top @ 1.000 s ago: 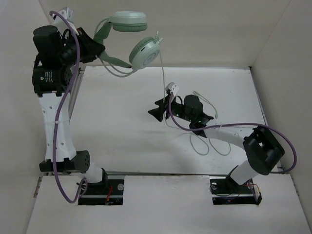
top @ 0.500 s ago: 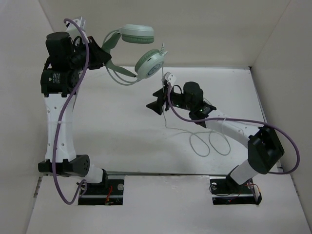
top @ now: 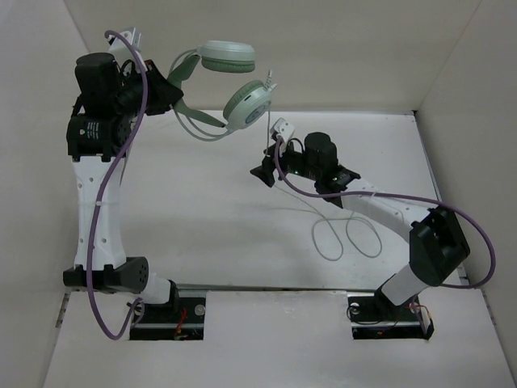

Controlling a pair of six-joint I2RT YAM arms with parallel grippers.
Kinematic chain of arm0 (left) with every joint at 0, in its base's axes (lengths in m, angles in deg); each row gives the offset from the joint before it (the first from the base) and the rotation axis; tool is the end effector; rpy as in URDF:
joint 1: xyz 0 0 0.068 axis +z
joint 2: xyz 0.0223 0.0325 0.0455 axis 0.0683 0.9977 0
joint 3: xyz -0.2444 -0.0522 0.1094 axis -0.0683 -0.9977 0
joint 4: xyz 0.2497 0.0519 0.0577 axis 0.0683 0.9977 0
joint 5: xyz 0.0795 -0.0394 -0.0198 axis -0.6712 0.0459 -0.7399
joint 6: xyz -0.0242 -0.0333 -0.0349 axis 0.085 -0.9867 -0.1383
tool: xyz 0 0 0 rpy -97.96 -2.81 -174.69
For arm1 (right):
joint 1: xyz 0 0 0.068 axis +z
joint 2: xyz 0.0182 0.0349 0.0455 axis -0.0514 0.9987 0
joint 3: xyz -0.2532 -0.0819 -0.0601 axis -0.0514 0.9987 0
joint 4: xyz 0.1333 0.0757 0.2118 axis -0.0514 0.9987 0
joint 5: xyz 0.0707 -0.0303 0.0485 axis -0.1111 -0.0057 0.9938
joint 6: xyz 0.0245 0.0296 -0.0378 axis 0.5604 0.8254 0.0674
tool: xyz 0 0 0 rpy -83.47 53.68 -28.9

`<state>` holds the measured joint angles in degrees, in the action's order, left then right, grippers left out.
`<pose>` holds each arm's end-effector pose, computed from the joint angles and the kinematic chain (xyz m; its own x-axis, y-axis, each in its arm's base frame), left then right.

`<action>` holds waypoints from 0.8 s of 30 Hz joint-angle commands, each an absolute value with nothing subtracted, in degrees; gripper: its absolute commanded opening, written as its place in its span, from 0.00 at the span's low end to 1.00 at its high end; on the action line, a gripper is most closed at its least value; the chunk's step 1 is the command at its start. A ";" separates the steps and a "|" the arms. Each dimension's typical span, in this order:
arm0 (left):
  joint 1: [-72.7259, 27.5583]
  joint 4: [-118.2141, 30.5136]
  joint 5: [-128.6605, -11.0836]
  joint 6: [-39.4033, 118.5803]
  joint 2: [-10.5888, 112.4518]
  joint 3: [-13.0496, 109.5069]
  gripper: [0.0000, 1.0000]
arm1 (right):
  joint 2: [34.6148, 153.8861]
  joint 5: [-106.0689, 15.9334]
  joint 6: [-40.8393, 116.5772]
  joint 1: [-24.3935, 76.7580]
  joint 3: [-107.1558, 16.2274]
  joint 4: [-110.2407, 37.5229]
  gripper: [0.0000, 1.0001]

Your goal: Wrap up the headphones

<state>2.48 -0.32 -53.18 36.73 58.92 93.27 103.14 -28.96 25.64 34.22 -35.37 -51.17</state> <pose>0.2648 -0.0216 0.5479 -0.2382 -0.2202 -0.9459 0.3938 0.8684 -0.3013 0.2884 0.2366 0.3120 -0.0587 -0.1528 -0.9865 -0.8783 0.4776 -0.0217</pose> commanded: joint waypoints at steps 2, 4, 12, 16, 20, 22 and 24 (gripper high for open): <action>2.29 -4.57 -51.68 33.85 56.21 98.14 0.00 | 102.73 -39.50 24.64 34.45 -34.43 -61.72 0.84; 2.38 -4.57 -51.59 33.50 56.30 98.93 0.00 | 102.99 -41.80 24.90 34.02 -33.91 -64.71 0.87; 5.36 -5.45 -50.54 29.99 58.14 103.41 0.00 | 103.26 -37.94 28.59 35.23 -27.85 -70.78 0.79; 7.30 -6.50 -49.57 27.79 59.37 105.60 0.00 | 101.07 -38.29 29.21 37.79 -21.61 -74.74 0.78; 8.35 -7.38 -48.87 26.38 60.08 107.19 0.00 | 98.78 -37.86 30.17 38.93 -17.39 -75.27 0.75; 8.79 -7.64 -48.69 25.68 60.25 107.72 0.00 | 98.25 -37.16 30.79 39.20 -15.72 -75.62 0.71; 9.58 -7.82 -48.52 25.24 60.34 108.16 0.00 | 97.72 -36.28 30.97 39.81 -13.44 -76.85 0.65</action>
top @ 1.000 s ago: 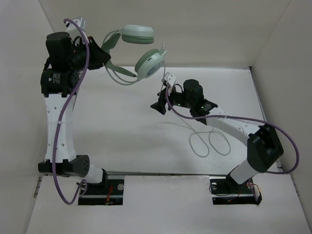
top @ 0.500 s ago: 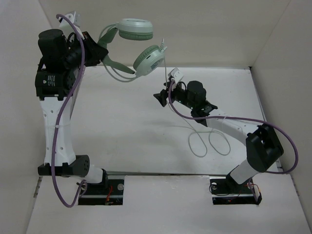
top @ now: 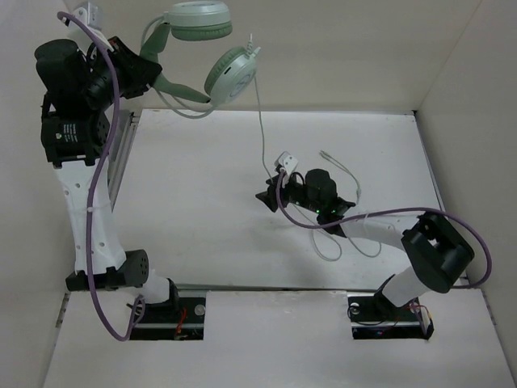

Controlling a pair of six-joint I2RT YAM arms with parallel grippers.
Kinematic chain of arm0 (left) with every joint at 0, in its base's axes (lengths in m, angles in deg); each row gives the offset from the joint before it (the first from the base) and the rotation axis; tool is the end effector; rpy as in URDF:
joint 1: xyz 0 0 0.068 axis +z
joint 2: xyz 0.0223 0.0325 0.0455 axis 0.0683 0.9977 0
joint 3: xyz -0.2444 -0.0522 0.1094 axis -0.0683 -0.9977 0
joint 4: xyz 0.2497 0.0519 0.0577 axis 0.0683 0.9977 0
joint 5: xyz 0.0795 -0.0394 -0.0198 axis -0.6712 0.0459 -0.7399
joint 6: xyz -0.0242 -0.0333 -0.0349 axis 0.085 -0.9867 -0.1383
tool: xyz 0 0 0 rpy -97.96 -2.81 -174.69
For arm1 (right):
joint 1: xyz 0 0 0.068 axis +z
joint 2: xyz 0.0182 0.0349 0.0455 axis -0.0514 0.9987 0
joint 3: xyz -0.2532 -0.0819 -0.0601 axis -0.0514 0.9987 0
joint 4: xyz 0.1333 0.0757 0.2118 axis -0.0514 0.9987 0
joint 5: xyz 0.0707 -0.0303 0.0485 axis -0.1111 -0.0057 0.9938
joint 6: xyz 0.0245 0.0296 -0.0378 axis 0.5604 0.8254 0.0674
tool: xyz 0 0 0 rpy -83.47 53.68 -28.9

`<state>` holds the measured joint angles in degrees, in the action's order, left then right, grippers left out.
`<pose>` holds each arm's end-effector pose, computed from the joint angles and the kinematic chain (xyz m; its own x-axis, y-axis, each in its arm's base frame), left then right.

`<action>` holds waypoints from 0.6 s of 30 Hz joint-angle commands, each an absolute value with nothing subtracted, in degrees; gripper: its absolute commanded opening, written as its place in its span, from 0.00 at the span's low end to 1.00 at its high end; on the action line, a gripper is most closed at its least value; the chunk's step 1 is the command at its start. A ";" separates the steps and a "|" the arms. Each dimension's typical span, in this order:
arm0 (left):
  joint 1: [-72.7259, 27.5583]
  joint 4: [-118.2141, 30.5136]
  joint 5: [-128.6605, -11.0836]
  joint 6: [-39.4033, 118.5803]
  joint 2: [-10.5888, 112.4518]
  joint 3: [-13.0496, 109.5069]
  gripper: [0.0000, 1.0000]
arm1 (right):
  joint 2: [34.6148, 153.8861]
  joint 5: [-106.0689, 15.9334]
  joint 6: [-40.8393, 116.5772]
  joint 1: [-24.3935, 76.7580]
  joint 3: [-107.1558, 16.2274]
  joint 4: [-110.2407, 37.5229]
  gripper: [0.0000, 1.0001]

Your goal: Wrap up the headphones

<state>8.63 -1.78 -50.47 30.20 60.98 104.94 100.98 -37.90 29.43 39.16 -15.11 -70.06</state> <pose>0.2417 0.0034 0.5950 -0.0832 -0.3249 -0.9421 0.3848 0.8615 -0.3311 0.2447 0.2334 0.2382 -0.0977 -0.1252 -0.9873 -0.8384 0.5448 0.0139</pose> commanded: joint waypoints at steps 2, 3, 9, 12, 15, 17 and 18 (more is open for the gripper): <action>10.46 -8.26 -48.25 24.54 60.34 108.33 0.00 | 97.46 -33.92 30.35 40.34 -11.32 -77.82 0.54; 10.99 -8.35 -48.08 23.93 60.25 108.16 0.00 | 97.28 -32.25 30.18 40.43 -10.62 -77.74 0.49; 12.22 -9.14 -48.51 23.83 59.37 105.18 0.00 | 94.74 -25.91 27.55 39.73 -11.21 -69.68 0.04; 10.91 -8.79 -51.40 26.28 58.67 102.46 0.00 | 93.07 -25.11 23.43 35.87 -17.35 -58.36 0.00; 7.93 -8.87 -57.46 29.89 57.27 97.72 0.00 | 93.23 -26.16 15.09 32.44 -27.45 -42.20 0.00; 5.90 -8.96 -62.90 31.91 56.74 95.34 0.00 | 95.07 -30.71 5.44 31.90 -36.94 -26.66 0.00; 5.02 -8.96 -65.45 33.14 56.65 94.37 0.00 | 95.87 -33.69 0.17 32.16 -40.63 -20.58 0.00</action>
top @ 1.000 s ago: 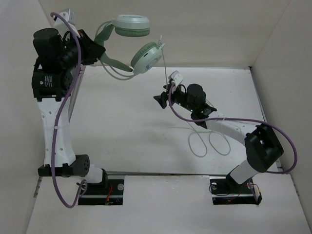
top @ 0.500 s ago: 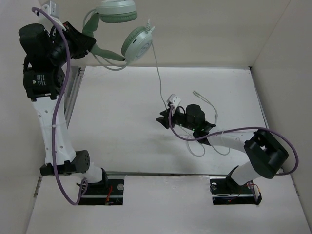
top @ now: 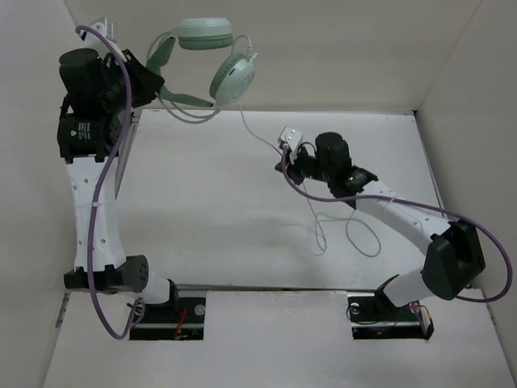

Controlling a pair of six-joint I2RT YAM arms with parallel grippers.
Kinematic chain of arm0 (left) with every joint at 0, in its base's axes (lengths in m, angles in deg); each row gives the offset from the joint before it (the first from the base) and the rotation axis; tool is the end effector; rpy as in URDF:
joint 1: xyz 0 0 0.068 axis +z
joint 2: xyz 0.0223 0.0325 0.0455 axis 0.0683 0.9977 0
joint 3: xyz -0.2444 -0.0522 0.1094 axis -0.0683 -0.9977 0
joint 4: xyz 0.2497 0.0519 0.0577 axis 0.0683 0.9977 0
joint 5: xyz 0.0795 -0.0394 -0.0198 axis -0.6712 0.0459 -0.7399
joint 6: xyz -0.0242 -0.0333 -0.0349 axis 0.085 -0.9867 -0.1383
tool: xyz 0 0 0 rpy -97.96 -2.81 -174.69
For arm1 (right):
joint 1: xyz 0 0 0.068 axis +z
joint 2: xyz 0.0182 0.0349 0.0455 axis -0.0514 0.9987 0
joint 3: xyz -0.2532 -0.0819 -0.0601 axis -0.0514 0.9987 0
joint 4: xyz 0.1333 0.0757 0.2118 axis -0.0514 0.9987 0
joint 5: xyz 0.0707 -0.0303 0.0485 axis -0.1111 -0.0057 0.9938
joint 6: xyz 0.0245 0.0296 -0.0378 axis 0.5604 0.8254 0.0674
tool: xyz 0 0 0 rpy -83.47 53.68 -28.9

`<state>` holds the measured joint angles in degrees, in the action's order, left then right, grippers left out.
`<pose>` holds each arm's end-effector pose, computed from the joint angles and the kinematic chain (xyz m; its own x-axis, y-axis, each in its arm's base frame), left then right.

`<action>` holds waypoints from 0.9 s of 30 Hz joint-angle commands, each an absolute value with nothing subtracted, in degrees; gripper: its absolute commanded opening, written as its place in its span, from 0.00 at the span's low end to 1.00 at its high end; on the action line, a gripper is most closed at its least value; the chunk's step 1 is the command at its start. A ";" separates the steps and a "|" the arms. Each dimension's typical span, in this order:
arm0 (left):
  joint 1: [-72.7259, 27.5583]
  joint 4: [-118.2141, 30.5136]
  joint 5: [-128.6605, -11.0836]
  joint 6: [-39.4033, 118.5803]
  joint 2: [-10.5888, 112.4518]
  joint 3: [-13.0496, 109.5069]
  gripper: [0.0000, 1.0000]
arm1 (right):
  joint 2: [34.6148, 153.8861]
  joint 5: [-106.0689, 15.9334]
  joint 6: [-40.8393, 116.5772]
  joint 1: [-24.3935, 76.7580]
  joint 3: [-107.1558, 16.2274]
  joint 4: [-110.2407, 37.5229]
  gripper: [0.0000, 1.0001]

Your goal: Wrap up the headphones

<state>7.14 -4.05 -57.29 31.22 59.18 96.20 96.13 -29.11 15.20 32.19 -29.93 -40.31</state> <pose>0.2598 0.0020 0.5675 -0.1232 -0.3264 -0.9372 0.2772 0.8955 -0.3483 0.2677 0.2058 0.3001 -0.0343 -0.3302 -0.9433 -0.8788 0.4594 -0.1289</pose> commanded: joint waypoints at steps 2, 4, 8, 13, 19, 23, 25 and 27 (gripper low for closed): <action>3.35 -8.70 -70.55 35.95 56.56 92.70 0.00 | 95.96 -42.81 -11.07 32.78 -44.96 -12.20 0.00; 1.86 -8.96 -75.30 38.41 56.56 90.59 0.00 | 94.04 -54.77 -25.22 35.67 -45.51 -8.22 0.00; -0.60 -9.40 -81.20 40.35 57.35 87.69 0.00 | 89.64 -62.20 -40.46 37.17 -46.46 -4.89 0.00; -3.68 -10.02 -84.81 41.15 59.72 87.68 0.00 | 85.16 -66.85 -53.21 46.38 -46.56 -2.85 0.00; -9.56 -10.19 -87.45 43.17 60.96 85.75 0.00 | 89.53 -71.69 -64.02 49.13 -56.99 -13.82 0.00; -13.78 -10.55 -88.85 45.45 60.78 81.10 0.00 | 92.79 -72.57 -73.60 45.62 -63.42 -25.59 0.00; -15.72 -10.55 -89.21 46.15 60.61 78.90 0.00 | 93.41 -71.96 -76.69 44.30 -63.96 -30.34 0.00; -17.82 -10.37 -88.95 46.60 60.25 76.53 0.00 | 93.76 -71.26 -78.10 42.72 -63.44 -34.21 0.00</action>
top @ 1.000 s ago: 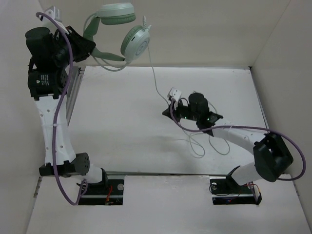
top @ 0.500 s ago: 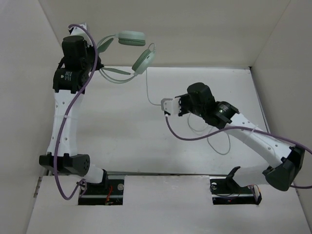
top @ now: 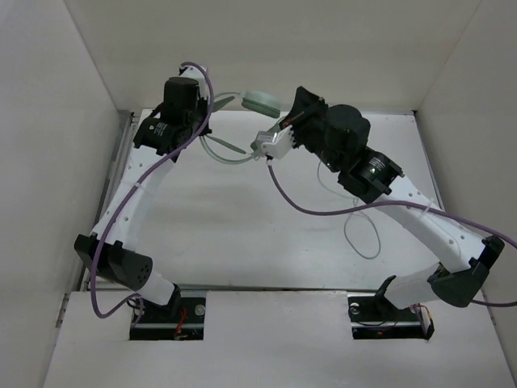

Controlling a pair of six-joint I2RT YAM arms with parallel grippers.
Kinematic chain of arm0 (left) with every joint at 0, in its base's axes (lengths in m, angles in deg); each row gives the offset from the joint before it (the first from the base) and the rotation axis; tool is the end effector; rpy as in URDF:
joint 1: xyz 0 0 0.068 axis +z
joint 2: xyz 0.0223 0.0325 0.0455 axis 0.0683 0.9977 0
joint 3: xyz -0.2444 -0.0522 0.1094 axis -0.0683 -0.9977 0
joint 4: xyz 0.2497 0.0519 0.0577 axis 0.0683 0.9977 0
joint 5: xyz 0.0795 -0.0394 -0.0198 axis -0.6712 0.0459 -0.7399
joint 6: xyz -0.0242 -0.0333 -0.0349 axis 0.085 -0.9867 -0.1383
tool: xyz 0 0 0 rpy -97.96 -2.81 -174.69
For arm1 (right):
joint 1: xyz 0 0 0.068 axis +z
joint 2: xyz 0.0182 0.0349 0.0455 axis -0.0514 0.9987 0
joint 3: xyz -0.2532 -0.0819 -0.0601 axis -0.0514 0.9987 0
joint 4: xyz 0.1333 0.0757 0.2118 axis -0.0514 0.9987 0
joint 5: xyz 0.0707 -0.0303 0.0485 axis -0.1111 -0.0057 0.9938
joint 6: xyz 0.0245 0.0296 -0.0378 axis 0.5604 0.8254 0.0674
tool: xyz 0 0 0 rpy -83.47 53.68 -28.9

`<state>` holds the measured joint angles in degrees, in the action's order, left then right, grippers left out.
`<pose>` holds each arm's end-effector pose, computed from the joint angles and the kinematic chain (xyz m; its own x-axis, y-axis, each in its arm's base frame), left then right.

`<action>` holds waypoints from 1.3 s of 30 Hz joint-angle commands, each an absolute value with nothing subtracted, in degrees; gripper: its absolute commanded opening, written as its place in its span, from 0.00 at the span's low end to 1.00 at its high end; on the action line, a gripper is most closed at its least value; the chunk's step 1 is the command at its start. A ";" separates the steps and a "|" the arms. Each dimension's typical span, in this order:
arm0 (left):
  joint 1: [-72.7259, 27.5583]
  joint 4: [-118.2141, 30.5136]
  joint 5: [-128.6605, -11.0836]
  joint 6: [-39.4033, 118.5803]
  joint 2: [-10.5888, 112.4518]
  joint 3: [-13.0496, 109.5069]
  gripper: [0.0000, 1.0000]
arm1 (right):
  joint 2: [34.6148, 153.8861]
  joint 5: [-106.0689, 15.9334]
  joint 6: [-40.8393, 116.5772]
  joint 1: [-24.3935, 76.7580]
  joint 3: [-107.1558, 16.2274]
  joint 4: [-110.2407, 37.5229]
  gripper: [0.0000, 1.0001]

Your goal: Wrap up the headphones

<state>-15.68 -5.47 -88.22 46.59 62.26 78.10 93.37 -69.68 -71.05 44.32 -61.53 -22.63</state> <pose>0.3105 -0.1038 0.4606 -0.3502 0.0411 -0.9358 0.1486 0.9888 -0.0122 0.2188 0.2215 0.4761 0.5005 -0.8364 0.2235 0.0731 -0.2164 -0.9736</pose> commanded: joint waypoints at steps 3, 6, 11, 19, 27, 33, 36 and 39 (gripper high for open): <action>-20.55 -9.93 -88.24 47.91 59.29 73.71 0.00 | 93.94 -70.90 -79.07 40.70 -62.29 -37.65 0.00; -22.22 -9.32 -86.84 49.14 58.06 71.78 0.00 | 93.68 -69.94 -79.07 39.29 -62.03 -38.01 0.00; -24.68 -7.12 -82.45 49.94 56.39 71.51 0.00 | 93.06 -67.39 -77.85 37.88 -58.96 -37.13 0.00; -27.68 -4.57 -77.61 51.69 54.98 75.20 0.00 | 94.03 -62.82 -66.43 35.51 -57.54 -32.48 0.01; -31.81 -0.79 -73.39 53.80 54.45 78.18 0.00 | 95.08 -54.57 -53.96 32.43 -61.32 -25.19 0.08; -33.04 0.53 -71.54 54.77 54.89 81.70 0.00 | 96.31 -46.48 -37.18 30.33 -65.37 -14.82 0.07; -33.04 0.97 -71.28 54.77 54.89 83.19 0.00 | 96.49 -41.66 -25.77 27.61 -65.37 -13.40 0.06; -32.52 1.49 -70.22 54.42 54.80 84.69 0.00 | 96.05 -35.07 -15.22 23.74 -64.58 -12.96 0.06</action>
<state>-32.81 4.12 -73.45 55.90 57.72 80.44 96.30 -43.58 -30.81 26.94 -62.78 -14.78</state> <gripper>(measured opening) 0.076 0.061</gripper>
